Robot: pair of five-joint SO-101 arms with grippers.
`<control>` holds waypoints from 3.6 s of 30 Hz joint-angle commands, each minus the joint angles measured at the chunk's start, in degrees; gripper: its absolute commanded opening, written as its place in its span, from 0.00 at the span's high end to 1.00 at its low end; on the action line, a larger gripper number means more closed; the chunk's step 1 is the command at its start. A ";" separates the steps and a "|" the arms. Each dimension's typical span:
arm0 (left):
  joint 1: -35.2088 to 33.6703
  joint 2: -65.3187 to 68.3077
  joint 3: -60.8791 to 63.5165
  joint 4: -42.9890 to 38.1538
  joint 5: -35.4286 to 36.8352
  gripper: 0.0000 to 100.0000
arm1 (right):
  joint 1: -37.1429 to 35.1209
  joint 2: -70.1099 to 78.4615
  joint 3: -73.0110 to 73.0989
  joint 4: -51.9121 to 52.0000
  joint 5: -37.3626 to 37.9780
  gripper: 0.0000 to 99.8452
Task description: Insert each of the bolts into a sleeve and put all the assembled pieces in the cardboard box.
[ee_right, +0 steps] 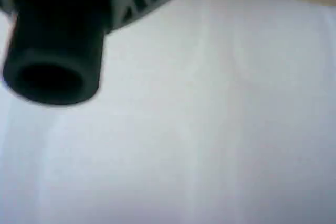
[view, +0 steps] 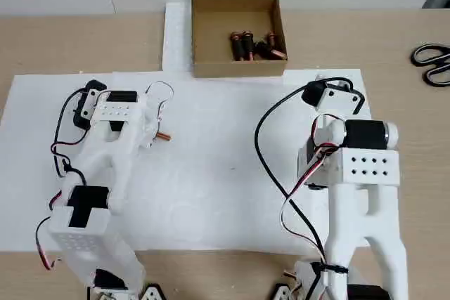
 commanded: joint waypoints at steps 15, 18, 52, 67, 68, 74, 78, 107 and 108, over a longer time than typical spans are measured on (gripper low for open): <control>-1.32 0.18 -12.53 18.64 -5.63 0.99 | -0.04 0.13 -2.64 -0.84 -0.26 1.00; -1.49 0.18 -15.96 21.45 -7.12 0.99 | 0.04 -0.13 -2.64 -0.75 -0.26 1.00; -3.43 11.08 -26.68 38.59 -87.47 0.99 | 4.97 -5.23 -2.37 -0.22 2.02 1.00; -2.20 16.88 -30.11 38.68 -87.82 0.96 | 5.05 -8.04 -2.20 0.92 4.31 1.00; -2.20 16.79 -30.46 38.68 -87.74 0.94 | 5.05 -8.13 -2.20 0.92 4.31 1.00; -2.29 16.79 -33.63 40.79 -87.65 0.82 | 5.05 -8.22 -2.20 0.92 4.31 1.00; -2.46 16.79 -33.63 40.79 -87.74 0.81 | 5.05 -8.22 -2.20 0.92 4.31 1.00; -2.02 7.12 -34.07 37.54 -97.93 0.87 | 5.05 -8.31 0.88 0.40 4.31 1.00; -1.85 7.12 -33.98 37.45 -97.93 0.87 | 5.05 -8.31 0.97 0.40 4.22 1.00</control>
